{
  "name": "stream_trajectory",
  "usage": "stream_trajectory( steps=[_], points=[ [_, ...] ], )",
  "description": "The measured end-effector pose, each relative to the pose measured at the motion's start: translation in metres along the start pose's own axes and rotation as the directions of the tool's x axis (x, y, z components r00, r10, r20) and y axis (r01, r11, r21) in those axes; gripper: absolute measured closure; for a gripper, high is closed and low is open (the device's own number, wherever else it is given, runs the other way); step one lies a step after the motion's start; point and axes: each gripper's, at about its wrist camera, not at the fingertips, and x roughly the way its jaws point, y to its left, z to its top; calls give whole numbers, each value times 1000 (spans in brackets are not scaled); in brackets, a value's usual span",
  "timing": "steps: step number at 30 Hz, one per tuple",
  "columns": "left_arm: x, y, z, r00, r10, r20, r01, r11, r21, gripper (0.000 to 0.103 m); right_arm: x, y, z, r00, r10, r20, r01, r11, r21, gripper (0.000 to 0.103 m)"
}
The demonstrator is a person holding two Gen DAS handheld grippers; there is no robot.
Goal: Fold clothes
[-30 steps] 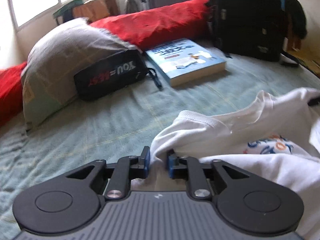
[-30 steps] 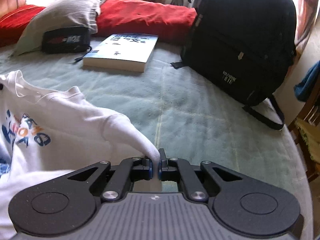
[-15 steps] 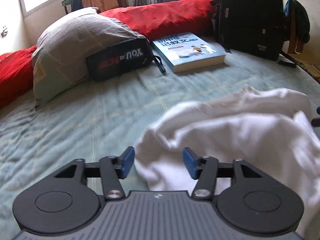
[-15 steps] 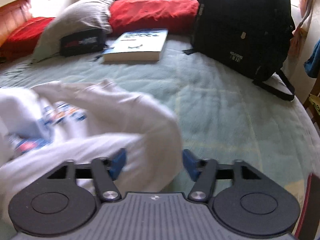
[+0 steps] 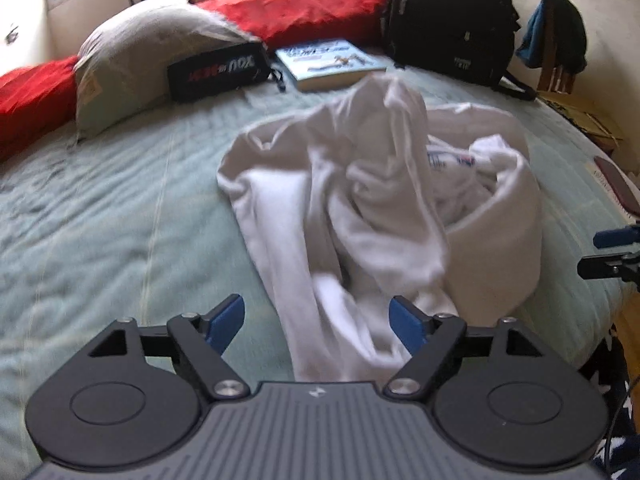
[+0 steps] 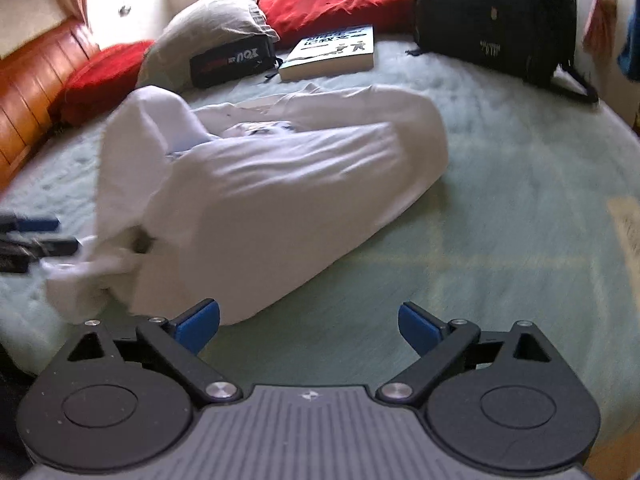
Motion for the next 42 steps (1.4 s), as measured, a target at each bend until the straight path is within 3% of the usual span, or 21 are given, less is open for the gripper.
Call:
stream_trajectory(
  steps=[6, 11, 16, 21, 28, 30, 34, 40, 42],
  points=[
    [11, -11, -8, 999, 22, -41, -23, 1000, -21, 22, -5, 18, -16, 1000, -1, -13, 1, 1000, -12, 4],
    [20, -25, -15, 986, 138, -91, -133, 989, 59, 22, -12, 23, -18, 1000, -5, 1, 5, 1000, -28, 3],
    [18, -21, -21, 953, 285, -102, -273, 955, 117, 21, -16, 24, -20, 1000, -26, 14, 27, 999, -42, 2],
    [21, -23, -24, 960, 240, -142, -223, 967, 124, 21, -13, 33, -23, 1000, 25, -4, -25, 998, -54, 2],
    [23, -5, -22, 900, 425, -95, -411, 901, 136, 19, -13, 37, -27, 1000, 25, -8, -25, 997, -72, 1],
    [22, 3, -21, 903, 418, -103, -406, 906, 118, 19, -12, 35, -27, 1000, 25, -9, -25, 998, -60, 1],
    [27, 7, -24, 938, 304, -164, -289, 951, 112, 19, -9, 35, -28, 999, 37, -15, -37, 998, -53, 1],
    [33, 18, -27, 955, 216, -203, -223, 975, -12, 19, -7, 36, -28, 999, 36, -25, -38, 998, -53, 1],
    [34, 18, -27, 943, 276, -186, -278, 960, 16, 17, -6, 35, -28, 999, 34, -26, -36, 998, -49, 1]
  ],
)
